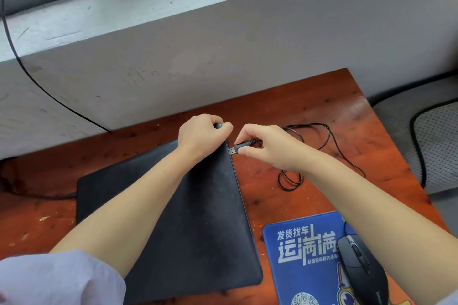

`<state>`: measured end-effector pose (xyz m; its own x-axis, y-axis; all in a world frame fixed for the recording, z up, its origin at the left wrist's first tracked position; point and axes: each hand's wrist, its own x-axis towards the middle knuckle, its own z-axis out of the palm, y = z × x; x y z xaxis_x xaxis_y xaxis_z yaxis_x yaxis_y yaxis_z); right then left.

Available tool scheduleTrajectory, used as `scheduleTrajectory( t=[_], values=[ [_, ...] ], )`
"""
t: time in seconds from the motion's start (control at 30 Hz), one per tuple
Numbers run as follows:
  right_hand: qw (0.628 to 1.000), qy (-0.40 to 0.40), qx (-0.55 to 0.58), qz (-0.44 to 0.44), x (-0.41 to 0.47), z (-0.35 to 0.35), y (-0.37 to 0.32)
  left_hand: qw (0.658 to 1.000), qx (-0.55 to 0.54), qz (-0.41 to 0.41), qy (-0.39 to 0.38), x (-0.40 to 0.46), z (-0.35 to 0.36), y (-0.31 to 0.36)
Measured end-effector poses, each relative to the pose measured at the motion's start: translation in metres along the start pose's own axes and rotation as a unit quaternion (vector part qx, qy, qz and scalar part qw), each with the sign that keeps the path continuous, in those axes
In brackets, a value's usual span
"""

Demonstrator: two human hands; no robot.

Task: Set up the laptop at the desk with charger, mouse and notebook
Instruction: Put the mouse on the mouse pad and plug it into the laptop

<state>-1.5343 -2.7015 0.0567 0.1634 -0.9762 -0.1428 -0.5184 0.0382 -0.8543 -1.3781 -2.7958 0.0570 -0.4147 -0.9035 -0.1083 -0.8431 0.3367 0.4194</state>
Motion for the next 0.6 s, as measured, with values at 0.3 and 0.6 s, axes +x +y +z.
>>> scheduleTrajectory(
  t=[0.3,0.6],
  values=[
    [0.998,0.061,-0.009,-0.022,0.002,0.021,0.012,1.000,0.005,-0.012,0.003,0.005,0.009,-0.002],
    [0.989,0.029,-0.147,0.006,0.013,0.036,0.050,0.996,0.022,-0.054,-0.063,0.020,0.050,-0.013]
  ],
)
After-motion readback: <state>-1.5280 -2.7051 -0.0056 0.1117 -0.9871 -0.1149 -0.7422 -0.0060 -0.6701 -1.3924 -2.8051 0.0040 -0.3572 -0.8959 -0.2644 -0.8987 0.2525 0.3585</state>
